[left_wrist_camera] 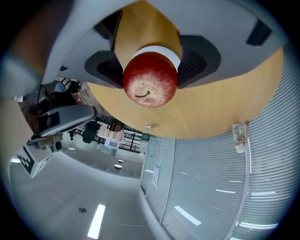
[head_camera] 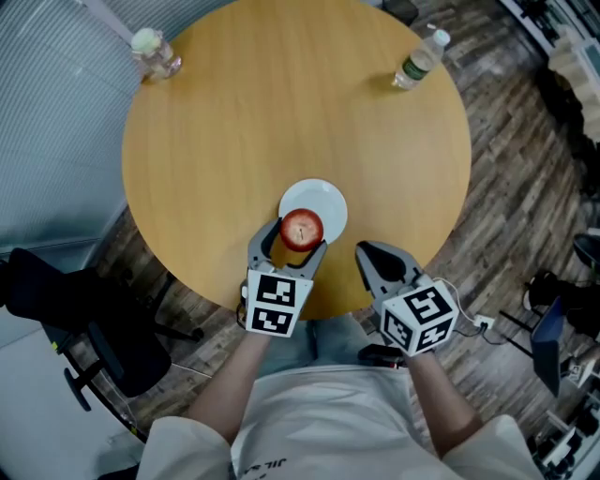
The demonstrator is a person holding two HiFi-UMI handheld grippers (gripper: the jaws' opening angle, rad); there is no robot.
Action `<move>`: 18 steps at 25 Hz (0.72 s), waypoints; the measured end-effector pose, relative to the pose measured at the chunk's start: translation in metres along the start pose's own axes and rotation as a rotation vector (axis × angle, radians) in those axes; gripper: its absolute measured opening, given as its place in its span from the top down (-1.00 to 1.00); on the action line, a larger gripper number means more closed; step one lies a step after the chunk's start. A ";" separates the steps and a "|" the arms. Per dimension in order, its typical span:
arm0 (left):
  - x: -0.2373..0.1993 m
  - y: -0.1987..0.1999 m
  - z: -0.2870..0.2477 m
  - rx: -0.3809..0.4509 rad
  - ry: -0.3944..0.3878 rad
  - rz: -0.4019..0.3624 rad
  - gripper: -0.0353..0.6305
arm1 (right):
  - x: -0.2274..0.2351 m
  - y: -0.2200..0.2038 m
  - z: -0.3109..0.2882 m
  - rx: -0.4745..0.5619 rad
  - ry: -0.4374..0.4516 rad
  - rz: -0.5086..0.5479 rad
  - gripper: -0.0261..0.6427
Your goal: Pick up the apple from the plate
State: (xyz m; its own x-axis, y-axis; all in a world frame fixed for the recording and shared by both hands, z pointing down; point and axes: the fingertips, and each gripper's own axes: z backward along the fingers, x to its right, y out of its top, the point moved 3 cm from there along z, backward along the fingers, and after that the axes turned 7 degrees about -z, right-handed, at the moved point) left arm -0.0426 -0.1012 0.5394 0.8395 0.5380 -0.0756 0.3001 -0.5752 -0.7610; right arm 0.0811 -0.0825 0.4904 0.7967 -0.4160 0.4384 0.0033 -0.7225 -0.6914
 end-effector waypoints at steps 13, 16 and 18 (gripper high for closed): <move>0.012 0.030 0.080 0.091 0.006 0.018 -0.21 | -0.020 0.013 0.041 0.073 -0.024 0.045 0.83; 0.016 0.033 0.092 0.108 0.001 0.012 -0.21 | -0.023 0.018 0.049 0.096 -0.037 0.048 0.83; 0.017 0.035 0.101 0.117 -0.001 0.006 -0.21 | -0.026 0.022 0.053 0.114 -0.042 0.052 0.83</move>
State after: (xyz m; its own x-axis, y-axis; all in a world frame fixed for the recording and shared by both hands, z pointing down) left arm -0.0640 -0.0496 0.4465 0.8406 0.5354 -0.0816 0.2396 -0.5027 -0.8306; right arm 0.0924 -0.0588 0.4333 0.8222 -0.4258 0.3777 0.0285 -0.6319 -0.7745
